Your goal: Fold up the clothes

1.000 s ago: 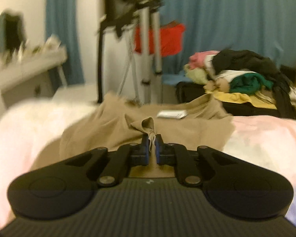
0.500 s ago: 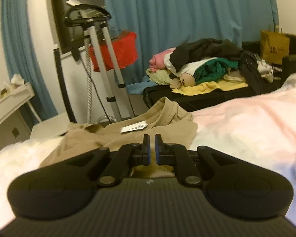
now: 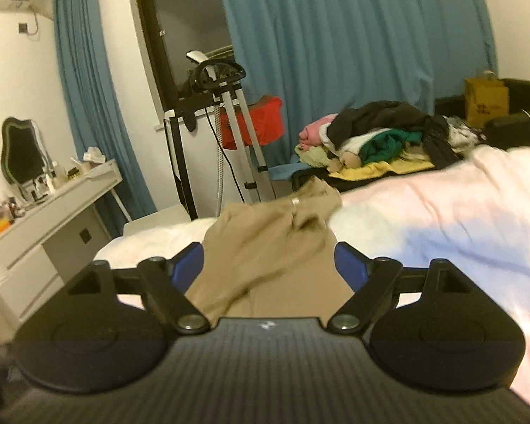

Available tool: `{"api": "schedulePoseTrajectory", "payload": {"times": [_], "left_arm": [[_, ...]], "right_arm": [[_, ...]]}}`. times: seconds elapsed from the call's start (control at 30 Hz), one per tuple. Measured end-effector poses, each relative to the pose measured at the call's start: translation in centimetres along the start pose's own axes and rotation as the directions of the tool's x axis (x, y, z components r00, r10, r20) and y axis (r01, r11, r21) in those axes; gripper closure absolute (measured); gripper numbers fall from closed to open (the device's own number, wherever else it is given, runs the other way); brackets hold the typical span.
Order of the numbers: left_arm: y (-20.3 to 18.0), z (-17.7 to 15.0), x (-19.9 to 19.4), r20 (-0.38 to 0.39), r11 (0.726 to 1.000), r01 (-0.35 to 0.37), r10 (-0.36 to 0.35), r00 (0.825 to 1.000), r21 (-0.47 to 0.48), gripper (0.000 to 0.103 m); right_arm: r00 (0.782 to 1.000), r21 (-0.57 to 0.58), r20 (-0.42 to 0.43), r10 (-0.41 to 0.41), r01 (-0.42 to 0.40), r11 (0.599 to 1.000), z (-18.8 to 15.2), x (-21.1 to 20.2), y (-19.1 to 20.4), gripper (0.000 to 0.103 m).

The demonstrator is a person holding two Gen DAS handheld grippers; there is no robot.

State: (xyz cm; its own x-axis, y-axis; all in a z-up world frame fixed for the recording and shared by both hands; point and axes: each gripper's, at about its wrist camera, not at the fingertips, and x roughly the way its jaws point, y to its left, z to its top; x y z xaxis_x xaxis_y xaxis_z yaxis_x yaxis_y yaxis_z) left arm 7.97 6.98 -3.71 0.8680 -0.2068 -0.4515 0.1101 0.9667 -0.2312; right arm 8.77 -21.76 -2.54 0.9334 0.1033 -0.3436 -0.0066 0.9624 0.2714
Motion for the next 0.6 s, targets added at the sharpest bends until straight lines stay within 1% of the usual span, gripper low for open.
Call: {"api": "schedulePoseTrajectory", "payload": {"times": [0.1, 0.17, 0.2, 0.27, 0.33, 0.4, 0.47, 0.5, 0.57, 0.6], "left_arm": [[0.5, 0.4, -1.3, -0.045, 0.999, 0.042, -0.042, 0.998, -0.004, 0.003], [1.5, 1.0, -1.6, -0.099, 0.997, 0.069, -0.070, 0.993, -0.017, 0.003], [2.2, 1.3, -1.4, -0.142, 0.996, 0.085, -0.088, 0.986, -0.026, 0.003], [4.0, 1.9, -1.0, -0.222, 0.992, 0.117, -0.124, 0.967, -0.041, 0.003], [6.3, 1.9, -0.6, -0.282, 0.989, 0.115, -0.135, 0.950, -0.089, 0.003], [8.8, 1.6, 0.0, -0.342, 0.977, 0.151, -0.195, 0.919, -0.152, 0.004], [11.1, 0.8, 0.3, -0.384, 0.958, 0.194, -0.264, 0.885, -0.211, 0.005], [12.0, 0.2, 0.5, -0.408, 0.952, 0.202, -0.283, 0.868, -0.230, 0.006], [13.2, -1.0, 1.0, -0.475, 0.953, 0.196, -0.287, 0.832, -0.232, 0.013], [13.4, -1.4, 1.4, -0.498, 0.955, 0.195, -0.283, 0.820, -0.222, 0.015]], "right_arm": [[1.000, 0.020, 0.009, 0.010, -0.010, 1.000, -2.6, -3.9, -0.6, 0.020], [1.000, 0.039, 0.003, 0.022, -0.022, 0.999, -3.7, -5.1, -1.1, 0.020], [1.000, 0.048, -0.005, 0.028, -0.028, 0.998, -4.1, -5.3, -1.3, 0.020], [0.999, 0.064, -0.028, 0.039, -0.037, 0.997, -4.5, -5.2, -1.8, 0.020], [0.997, 0.080, -0.050, 0.050, -0.046, 0.996, -4.9, -5.1, -2.3, 0.020], [0.996, 0.098, -0.054, 0.065, -0.059, 0.993, -5.1, -5.0, -2.7, 0.020], [0.996, 0.113, -0.060, 0.072, -0.065, 0.991, -5.3, -4.7, -2.9, 0.020], [0.995, 0.120, -0.065, 0.075, -0.066, 0.991, -5.4, -4.6, -3.0, 0.020], [0.993, 0.146, -0.079, 0.085, -0.073, 0.987, -5.6, -4.3, -3.3, 0.020], [0.992, 0.160, -0.087, 0.092, -0.078, 0.984, -5.6, -4.1, -3.4, 0.020]]}}
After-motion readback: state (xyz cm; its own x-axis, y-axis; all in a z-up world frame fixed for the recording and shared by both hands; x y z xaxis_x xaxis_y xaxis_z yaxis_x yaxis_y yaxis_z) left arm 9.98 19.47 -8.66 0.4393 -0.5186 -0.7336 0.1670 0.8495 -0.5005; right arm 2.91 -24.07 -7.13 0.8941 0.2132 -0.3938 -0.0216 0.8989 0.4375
